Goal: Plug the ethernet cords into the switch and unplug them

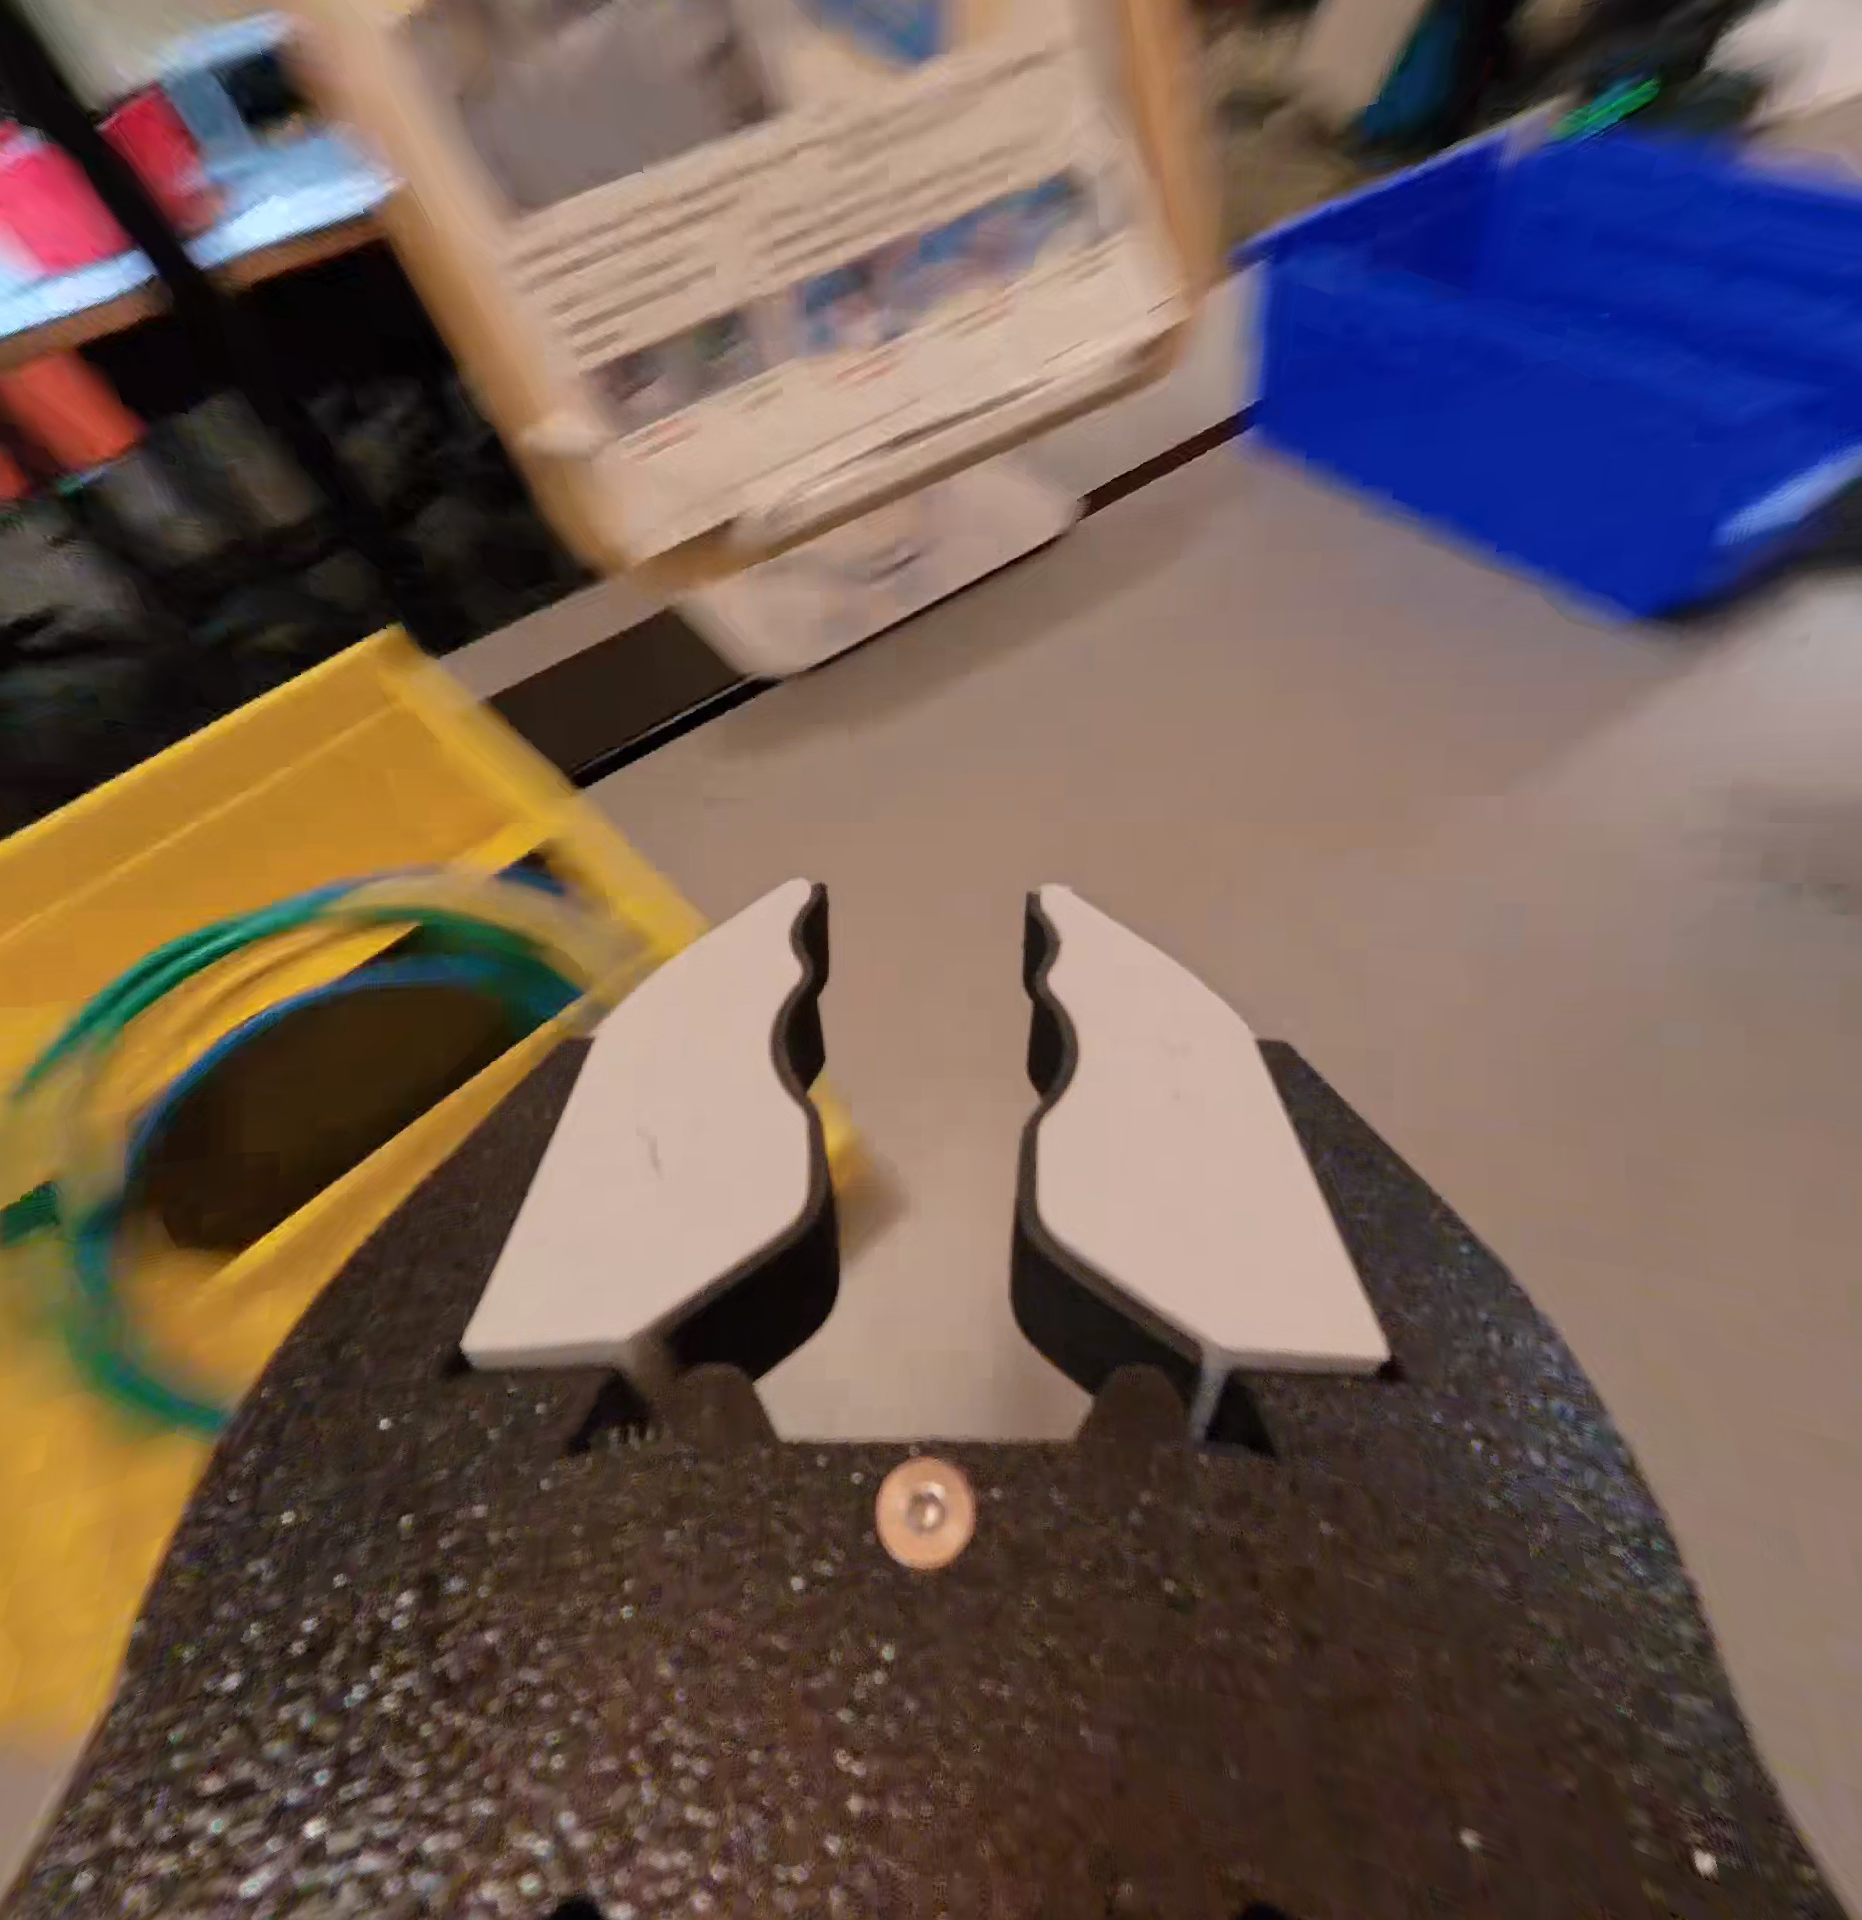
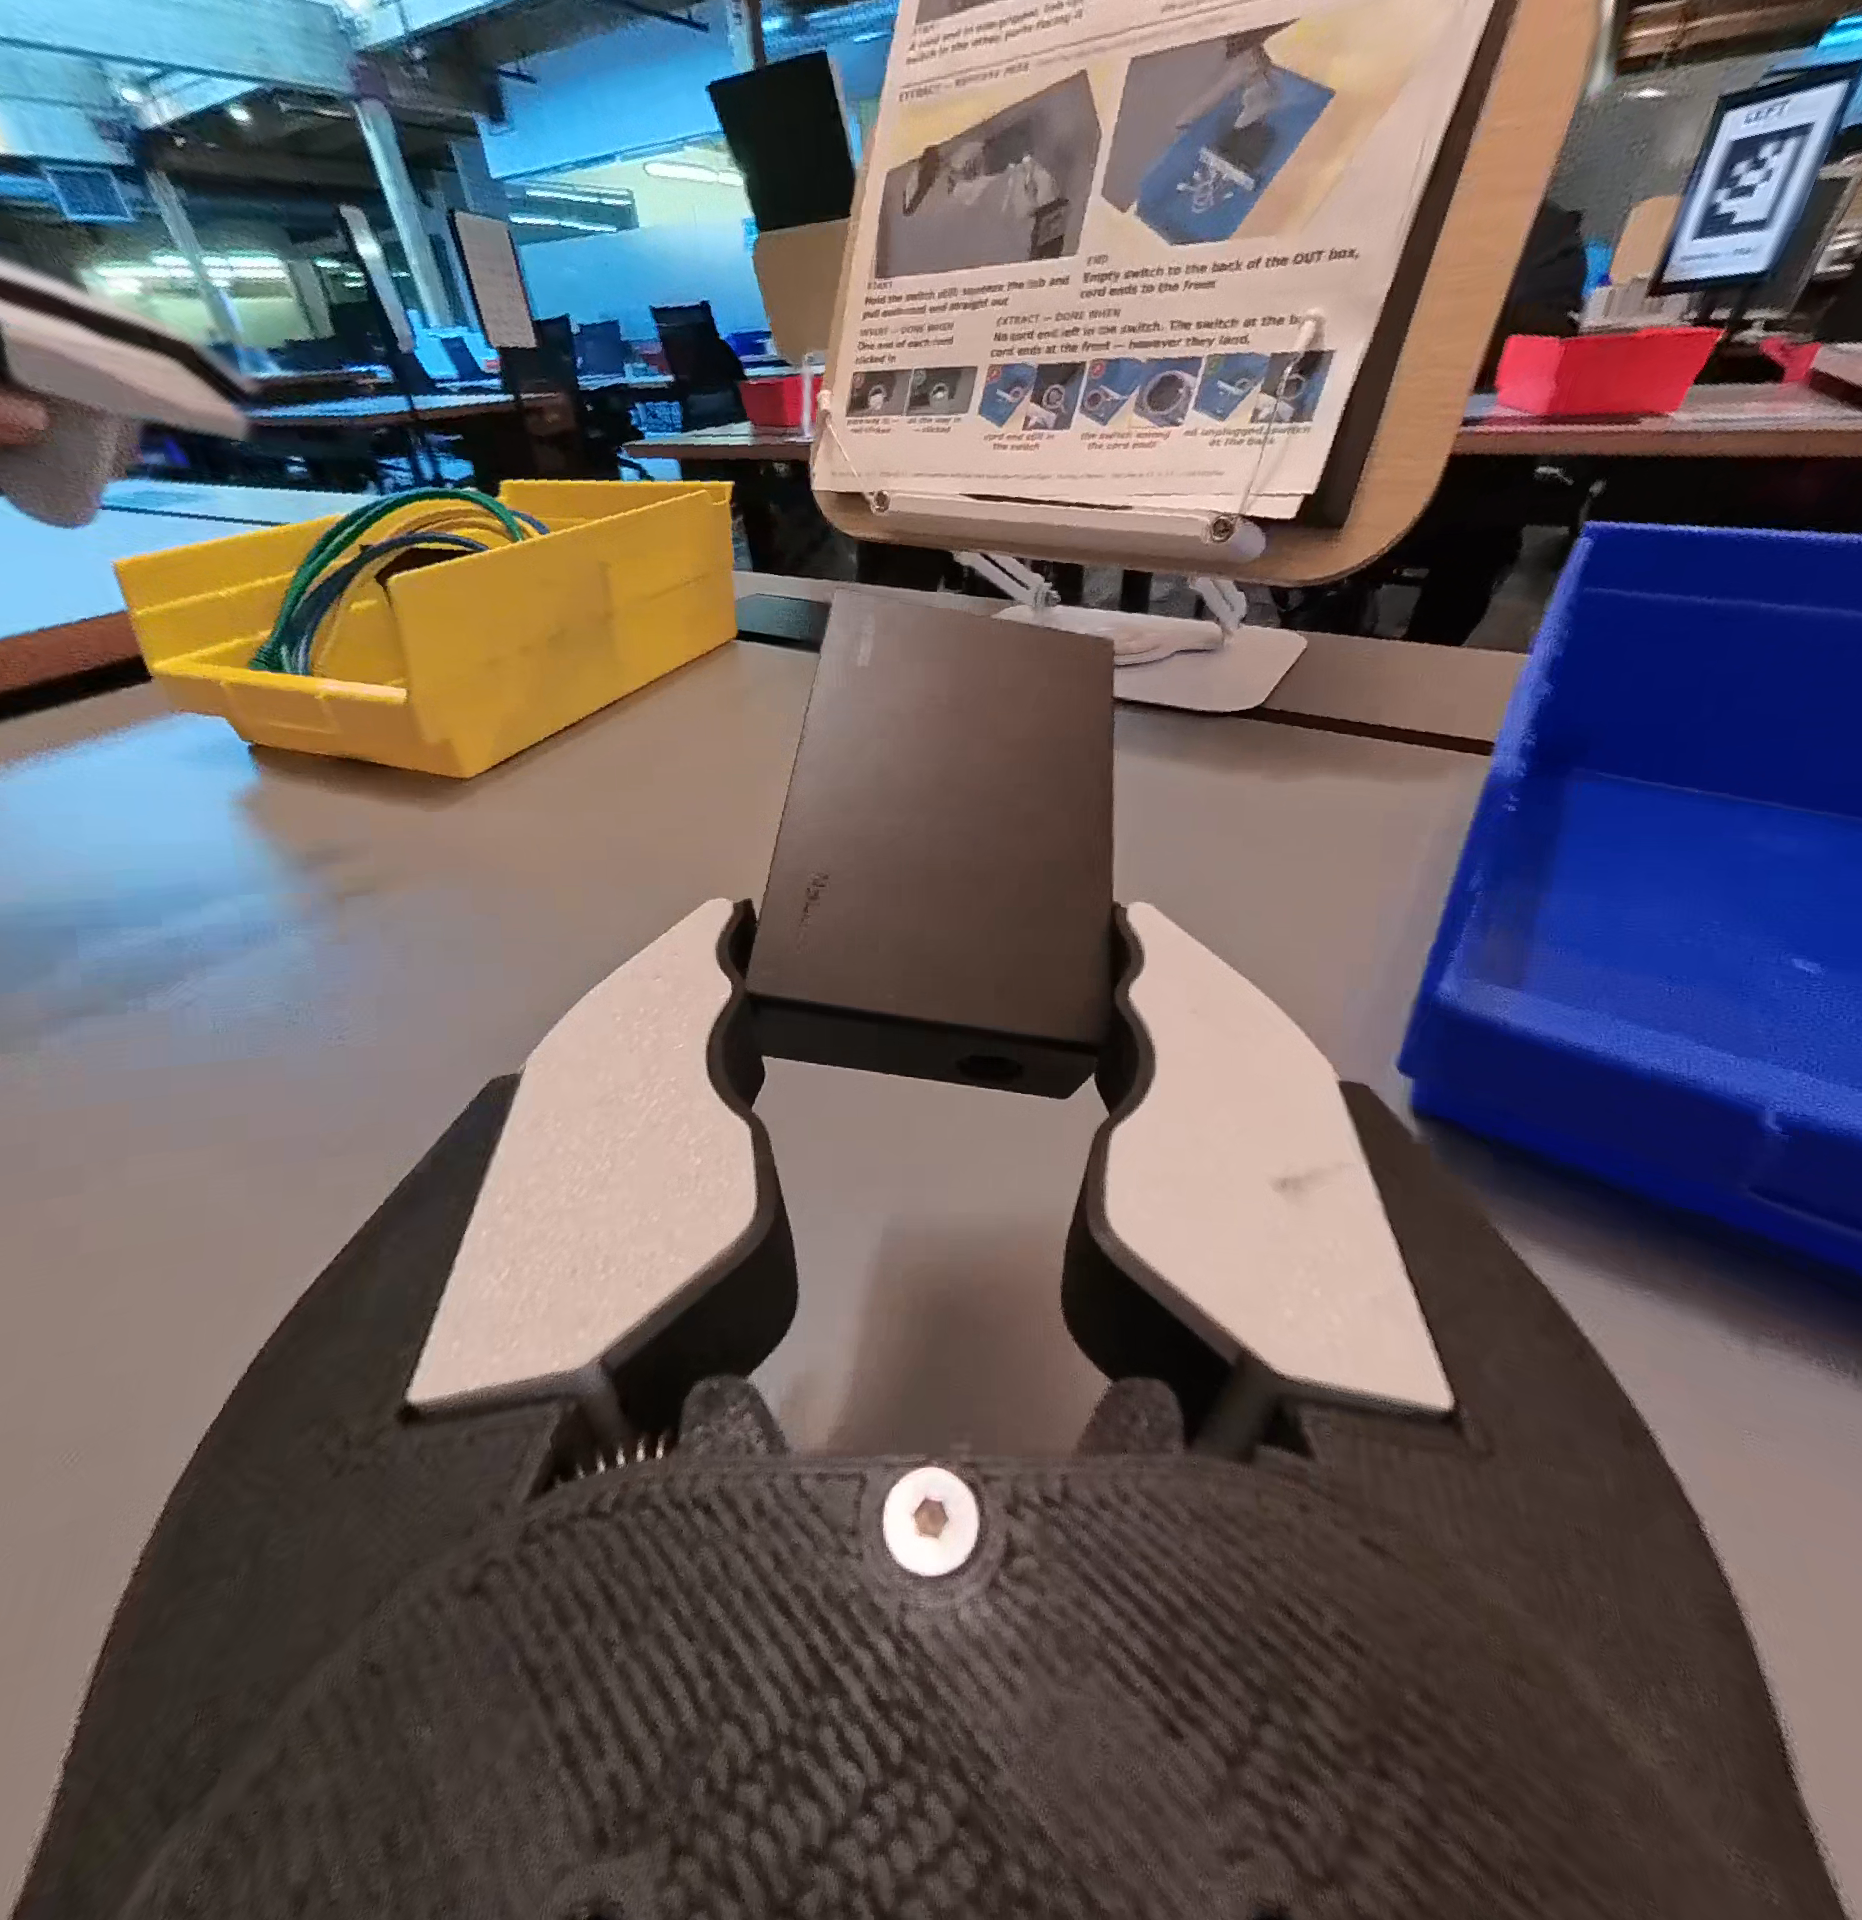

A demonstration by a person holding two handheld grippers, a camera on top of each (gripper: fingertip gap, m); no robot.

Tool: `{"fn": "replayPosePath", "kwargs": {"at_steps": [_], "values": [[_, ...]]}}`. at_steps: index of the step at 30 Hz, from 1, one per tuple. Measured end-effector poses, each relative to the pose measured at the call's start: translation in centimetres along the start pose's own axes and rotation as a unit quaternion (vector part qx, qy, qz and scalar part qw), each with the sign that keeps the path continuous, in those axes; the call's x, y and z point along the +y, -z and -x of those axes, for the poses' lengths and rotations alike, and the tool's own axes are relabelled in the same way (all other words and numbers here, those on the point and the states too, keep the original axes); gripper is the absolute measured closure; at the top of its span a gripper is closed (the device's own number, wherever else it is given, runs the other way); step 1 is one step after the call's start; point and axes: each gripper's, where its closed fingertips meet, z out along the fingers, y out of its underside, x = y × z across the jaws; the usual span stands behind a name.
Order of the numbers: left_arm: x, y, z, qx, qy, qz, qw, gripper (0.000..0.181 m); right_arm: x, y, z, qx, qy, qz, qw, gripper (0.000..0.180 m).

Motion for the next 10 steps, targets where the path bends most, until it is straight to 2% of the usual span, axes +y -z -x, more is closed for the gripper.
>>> {"fn": "replayPosePath", "kwargs": {"at_steps": [2,4,6,10], "values": [[2.3,0.4,4.7,-0.038,0.007,0.063,0.997,0.145,0.0,-0.1,0.0,-0.006,-0.004,0.000,1.000,0.116],[4.6,-0.1,6.7,-0.022,0.031,0.133,0.990,0.143,-0.1,-0.1,-0.1,-0.003,-0.007,-0.003,1.000,0.116],[6.5,-1.4,7.5,0.003,0.043,0.192,0.981,0.142,0.0,-0.1,0.0,-0.011,-0.006,-0.001,1.000,0.116],[8.7,-5.0,7.5,0.060,0.065,0.247,0.965,0.139,-0.2,0.1,-0.1,-0.005,-0.006,-0.007,1.000,0.116]]}}
